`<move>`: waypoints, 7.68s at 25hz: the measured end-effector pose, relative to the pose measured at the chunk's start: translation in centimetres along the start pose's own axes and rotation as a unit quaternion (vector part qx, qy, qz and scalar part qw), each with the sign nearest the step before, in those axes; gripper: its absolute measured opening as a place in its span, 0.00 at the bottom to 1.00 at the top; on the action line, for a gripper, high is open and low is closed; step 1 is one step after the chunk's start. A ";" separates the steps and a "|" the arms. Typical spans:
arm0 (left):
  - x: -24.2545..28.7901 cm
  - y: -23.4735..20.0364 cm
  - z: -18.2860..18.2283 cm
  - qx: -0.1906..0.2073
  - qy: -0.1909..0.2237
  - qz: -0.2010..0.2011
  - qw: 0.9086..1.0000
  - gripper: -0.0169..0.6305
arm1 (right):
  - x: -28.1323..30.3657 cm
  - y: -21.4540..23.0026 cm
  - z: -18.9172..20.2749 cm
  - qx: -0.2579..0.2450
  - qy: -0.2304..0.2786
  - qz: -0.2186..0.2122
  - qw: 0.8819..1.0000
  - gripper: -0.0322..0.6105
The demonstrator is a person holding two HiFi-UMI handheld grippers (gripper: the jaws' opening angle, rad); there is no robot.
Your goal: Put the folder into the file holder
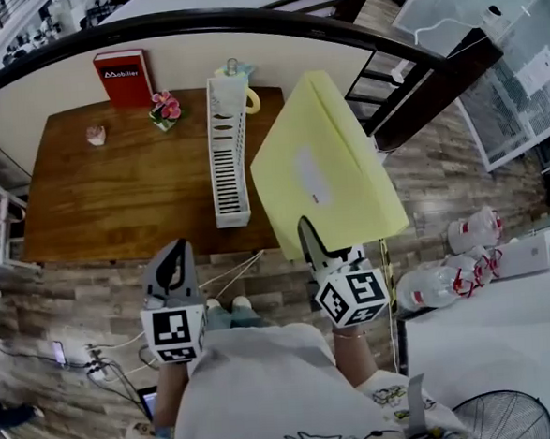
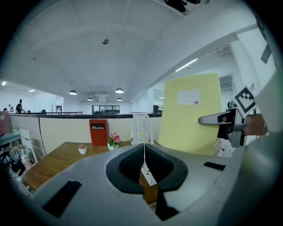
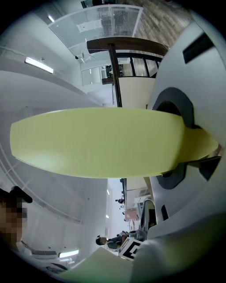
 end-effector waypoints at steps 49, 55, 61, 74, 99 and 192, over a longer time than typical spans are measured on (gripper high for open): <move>-0.8 -2.2 2.0 -0.022 -0.014 -0.006 1.000 0.04 | 11.9 -5.1 -3.8 0.028 0.032 0.010 0.999 0.29; -0.6 -2.3 2.1 -0.024 -0.016 -0.003 1.000 0.04 | 12.9 -5.1 -4.1 0.029 0.038 0.025 0.999 0.29; -0.3 -2.4 2.3 -0.025 -0.020 0.003 0.999 0.04 | 13.5 -5.2 -3.7 0.036 0.047 0.039 0.998 0.29; 1.1 -3.4 3.0 -0.023 -0.034 0.016 0.999 0.04 | 15.6 -5.4 -1.0 0.038 0.045 0.065 0.996 0.29; 3.9 -4.2 4.1 -0.023 -0.056 0.039 0.997 0.04 | 16.6 -5.7 1.3 0.030 0.035 0.081 0.996 0.29; 2.2 -3.1 2.4 -0.010 -0.023 0.004 1.000 0.04 | 11.9 -6.3 5.9 -0.022 -0.065 -0.023 0.997 0.44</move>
Point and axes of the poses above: the fingertips, and each gripper's own axes: x forward along the fingers, y to its right, z out of its underside, the point moved 2 cm from there along -x, backward along the fingers, and after that the axes turned 4 degrees about -z, right-handed, at the moved point
